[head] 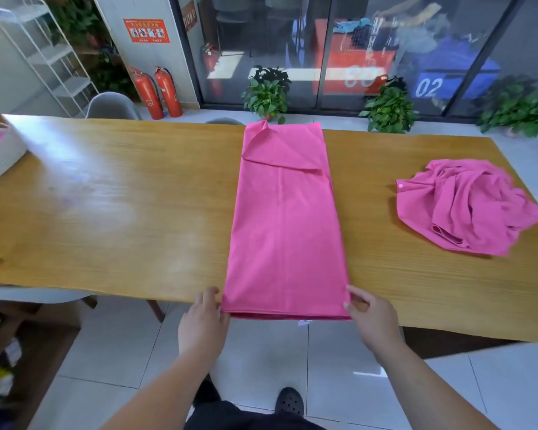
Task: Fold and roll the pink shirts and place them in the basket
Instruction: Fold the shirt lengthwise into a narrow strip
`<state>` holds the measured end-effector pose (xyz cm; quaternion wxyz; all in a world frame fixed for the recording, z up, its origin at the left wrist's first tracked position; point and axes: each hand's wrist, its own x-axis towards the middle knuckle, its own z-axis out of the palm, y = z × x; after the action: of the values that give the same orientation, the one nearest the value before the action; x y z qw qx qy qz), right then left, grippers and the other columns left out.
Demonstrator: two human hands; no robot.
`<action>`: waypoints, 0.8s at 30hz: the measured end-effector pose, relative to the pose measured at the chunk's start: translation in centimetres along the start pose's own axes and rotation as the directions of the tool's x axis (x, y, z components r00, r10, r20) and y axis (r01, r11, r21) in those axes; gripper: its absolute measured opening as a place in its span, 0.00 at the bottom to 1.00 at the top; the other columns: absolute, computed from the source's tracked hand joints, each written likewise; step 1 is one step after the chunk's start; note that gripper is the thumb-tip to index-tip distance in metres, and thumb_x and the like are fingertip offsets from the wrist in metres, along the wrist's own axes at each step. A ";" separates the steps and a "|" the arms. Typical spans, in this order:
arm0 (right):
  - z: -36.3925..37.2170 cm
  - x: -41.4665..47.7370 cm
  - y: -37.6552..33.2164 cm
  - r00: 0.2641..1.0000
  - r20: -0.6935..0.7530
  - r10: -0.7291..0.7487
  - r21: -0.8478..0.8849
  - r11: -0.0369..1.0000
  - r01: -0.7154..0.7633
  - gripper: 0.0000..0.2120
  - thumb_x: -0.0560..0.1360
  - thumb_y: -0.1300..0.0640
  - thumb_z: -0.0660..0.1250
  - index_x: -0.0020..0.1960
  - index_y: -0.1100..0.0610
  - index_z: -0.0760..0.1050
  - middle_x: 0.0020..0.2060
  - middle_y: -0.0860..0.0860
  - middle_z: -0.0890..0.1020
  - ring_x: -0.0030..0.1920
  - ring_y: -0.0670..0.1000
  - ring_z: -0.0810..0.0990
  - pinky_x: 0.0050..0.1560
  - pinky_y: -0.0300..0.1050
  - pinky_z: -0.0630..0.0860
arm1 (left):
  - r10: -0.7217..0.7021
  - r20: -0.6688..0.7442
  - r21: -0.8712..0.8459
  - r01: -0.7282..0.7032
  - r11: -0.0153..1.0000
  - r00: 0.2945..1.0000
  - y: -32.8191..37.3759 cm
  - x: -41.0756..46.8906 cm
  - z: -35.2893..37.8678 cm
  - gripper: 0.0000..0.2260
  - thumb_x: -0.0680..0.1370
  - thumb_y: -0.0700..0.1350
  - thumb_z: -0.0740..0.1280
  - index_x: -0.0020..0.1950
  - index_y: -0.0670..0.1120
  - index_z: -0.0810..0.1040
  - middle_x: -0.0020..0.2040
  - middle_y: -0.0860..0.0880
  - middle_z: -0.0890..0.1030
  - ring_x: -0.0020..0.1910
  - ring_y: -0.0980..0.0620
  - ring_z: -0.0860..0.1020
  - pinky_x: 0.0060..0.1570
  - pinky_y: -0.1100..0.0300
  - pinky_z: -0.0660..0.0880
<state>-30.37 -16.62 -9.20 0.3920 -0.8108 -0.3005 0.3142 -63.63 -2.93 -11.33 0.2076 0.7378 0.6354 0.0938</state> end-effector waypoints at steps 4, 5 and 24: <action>0.8 -0.4 1.5 0.998 -0.014 0.062 0.021 0.998 -0.062 0.16 0.77 0.60 0.76 0.60 0.43 0.84 0.52 0.43 0.88 0.49 0.41 0.85 0.59 0.49 0.82 | -0.142 0.106 -0.073 0.150 0.986 0.984 0.0 -0.4 0.3 0.08 0.83 0.55 0.65 0.58 0.54 0.71 0.42 0.59 0.80 0.37 0.57 0.79 0.34 0.56 0.75; 0.8 -0.4 1.0 0.998 -0.024 0.052 0.077 0.996 -0.050 0.16 0.78 0.61 0.75 0.60 0.43 0.84 0.52 0.42 0.87 0.50 0.41 0.85 0.60 0.49 0.82 | -0.148 0.101 -0.087 0.157 0.984 0.984 0.1 -0.5 0.3 0.07 0.83 0.55 0.65 0.56 0.54 0.72 0.42 0.59 0.80 0.37 0.56 0.79 0.35 0.56 0.77; 1.4 -1.1 2.9 0.965 -0.256 0.052 -0.014 0.998 -0.058 0.16 0.79 0.59 0.75 0.63 0.46 0.79 0.44 0.42 0.84 0.45 0.42 0.83 0.42 0.35 0.72 | -0.193 0.146 -0.146 0.214 0.966 0.970 -0.1 -1.1 1.2 0.08 0.83 0.59 0.65 0.51 0.56 0.75 0.42 0.58 0.82 0.37 0.55 0.81 0.40 0.51 0.82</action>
<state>-31.38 -18.31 -11.93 0.4099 -0.8566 -0.2282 0.2149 -63.45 -4.18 -12.30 0.3159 0.6541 0.6833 0.0742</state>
